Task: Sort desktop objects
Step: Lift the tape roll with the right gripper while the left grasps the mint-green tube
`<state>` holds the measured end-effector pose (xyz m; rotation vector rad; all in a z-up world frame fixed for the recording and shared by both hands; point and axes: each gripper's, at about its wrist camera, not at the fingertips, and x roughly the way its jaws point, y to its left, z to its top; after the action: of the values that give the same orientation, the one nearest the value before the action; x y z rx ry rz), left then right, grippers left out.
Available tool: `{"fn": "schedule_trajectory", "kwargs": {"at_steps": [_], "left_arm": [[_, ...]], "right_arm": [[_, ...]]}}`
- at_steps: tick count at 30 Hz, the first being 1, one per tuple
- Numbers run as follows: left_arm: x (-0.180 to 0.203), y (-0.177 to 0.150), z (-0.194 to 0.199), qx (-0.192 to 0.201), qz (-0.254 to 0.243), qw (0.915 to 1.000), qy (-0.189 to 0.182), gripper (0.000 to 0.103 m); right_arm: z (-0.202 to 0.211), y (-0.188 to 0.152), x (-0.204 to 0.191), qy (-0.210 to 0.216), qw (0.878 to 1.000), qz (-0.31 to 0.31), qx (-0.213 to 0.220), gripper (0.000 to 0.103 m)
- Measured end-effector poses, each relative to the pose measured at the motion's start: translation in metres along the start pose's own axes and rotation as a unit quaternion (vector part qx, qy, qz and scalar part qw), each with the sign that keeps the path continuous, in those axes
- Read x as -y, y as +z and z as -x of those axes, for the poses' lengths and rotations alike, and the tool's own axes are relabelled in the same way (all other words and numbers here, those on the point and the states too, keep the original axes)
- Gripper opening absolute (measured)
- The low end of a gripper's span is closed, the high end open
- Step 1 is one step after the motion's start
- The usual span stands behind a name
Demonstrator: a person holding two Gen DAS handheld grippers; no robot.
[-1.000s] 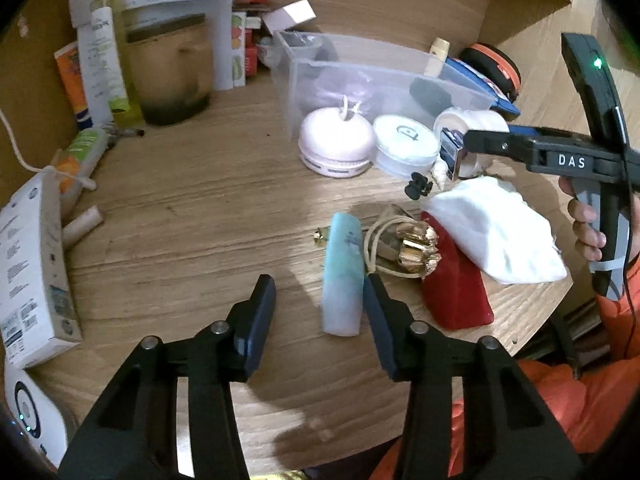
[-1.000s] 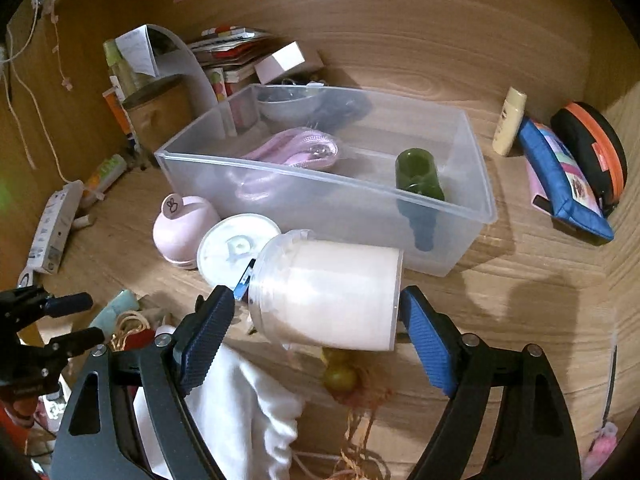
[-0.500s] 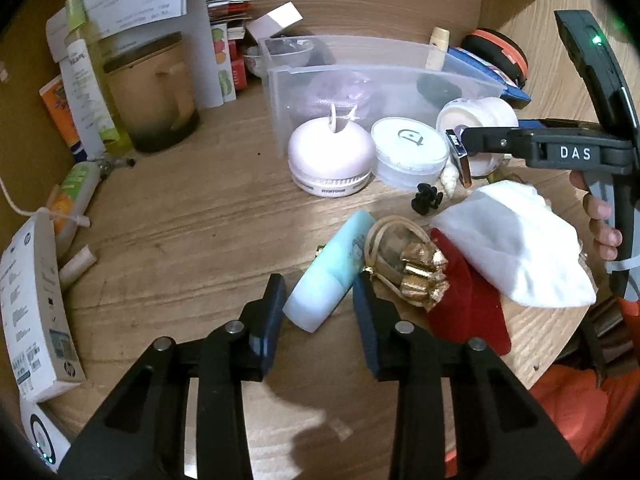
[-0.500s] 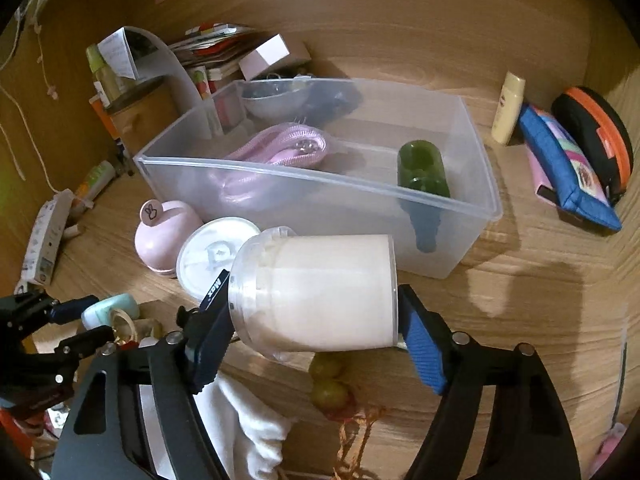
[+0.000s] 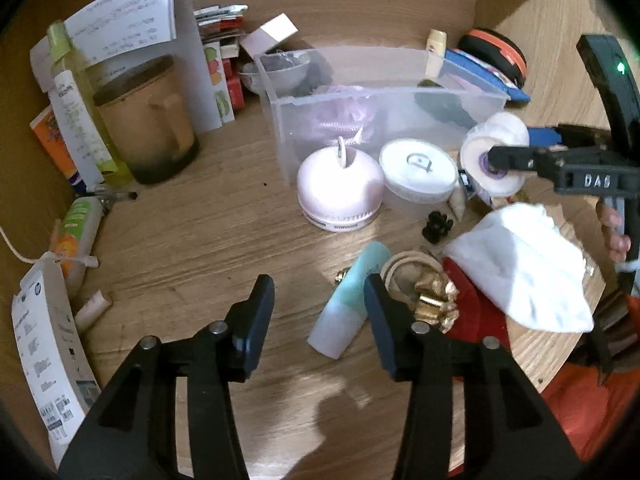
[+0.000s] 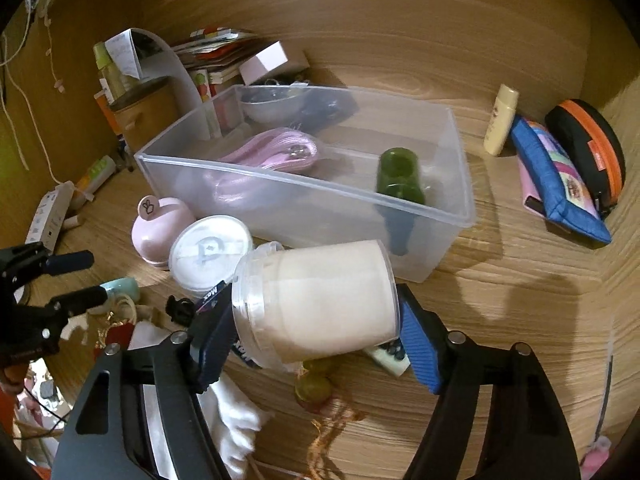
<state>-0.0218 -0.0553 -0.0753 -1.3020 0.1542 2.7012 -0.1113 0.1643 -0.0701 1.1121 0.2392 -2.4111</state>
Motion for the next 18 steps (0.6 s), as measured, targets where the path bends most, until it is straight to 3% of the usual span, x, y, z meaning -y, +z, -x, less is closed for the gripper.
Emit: {"fn": "schedule_trajectory", "kwargs": {"at_steps": [12, 18], "left_arm": [[0.017, 0.004, -0.014, -0.01, -0.017, 0.9997, 0.013, 0.048], [0.03, 0.006, -0.019, -0.003, -0.03, 0.9994, 0.017, 0.019]], "right_arm": [[-0.018, 0.001, 0.016, 0.019, 0.999, -0.037, -0.022, 0.07], [-0.018, 0.004, 0.019, 0.024, 0.999, -0.046, -0.012, 0.065]]}}
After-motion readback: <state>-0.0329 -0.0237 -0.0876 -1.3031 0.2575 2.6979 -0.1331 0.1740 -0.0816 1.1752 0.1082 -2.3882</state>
